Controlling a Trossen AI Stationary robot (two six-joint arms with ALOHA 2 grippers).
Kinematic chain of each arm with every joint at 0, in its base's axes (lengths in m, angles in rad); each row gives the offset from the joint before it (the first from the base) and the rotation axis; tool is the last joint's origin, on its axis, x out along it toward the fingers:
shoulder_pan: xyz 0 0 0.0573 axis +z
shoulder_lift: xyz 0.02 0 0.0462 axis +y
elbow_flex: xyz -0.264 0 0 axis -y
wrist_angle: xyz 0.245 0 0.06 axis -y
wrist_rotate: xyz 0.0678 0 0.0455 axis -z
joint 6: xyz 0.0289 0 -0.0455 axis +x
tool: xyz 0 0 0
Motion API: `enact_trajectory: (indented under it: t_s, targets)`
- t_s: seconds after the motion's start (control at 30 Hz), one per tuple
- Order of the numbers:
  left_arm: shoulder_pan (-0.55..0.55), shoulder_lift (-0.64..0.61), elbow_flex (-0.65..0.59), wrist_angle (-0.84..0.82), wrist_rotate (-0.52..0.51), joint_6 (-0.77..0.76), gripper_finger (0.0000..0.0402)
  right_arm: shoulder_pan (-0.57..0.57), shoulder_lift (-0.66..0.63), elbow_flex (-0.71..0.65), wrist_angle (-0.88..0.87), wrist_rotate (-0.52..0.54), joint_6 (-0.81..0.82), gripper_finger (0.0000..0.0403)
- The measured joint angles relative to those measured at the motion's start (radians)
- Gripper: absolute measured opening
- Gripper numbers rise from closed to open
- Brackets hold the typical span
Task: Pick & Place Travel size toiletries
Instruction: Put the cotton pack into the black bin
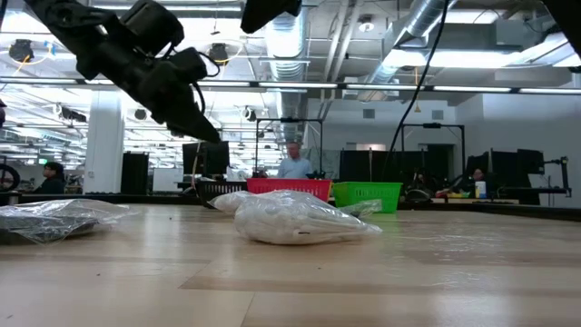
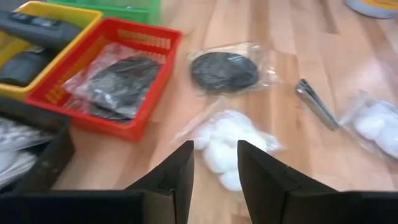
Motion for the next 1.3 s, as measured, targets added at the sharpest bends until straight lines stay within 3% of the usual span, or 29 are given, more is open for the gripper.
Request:
enact_trajectory:
  t_s: [0.73, 1.0, 1.3]
  targets:
    - [-0.196, 0.0, 0.0, 0.004, -0.043, -0.003, 0.014, 0.124, 0.0, 0.0, -0.111, 0.0, 0.216, 0.0]
    - [-0.266, 0.0, 0.0, 0.013, -0.043, -0.034, 0.014, 0.179, 0.0, 0.0, -0.129, 0.0, 0.195, 0.0]
    - [-0.275, 0.0, 0.0, 0.023, -0.043, -0.034, 0.0136, 0.232, -0.001, -0.172, -0.061, 0.0, 0.186, 0.0]
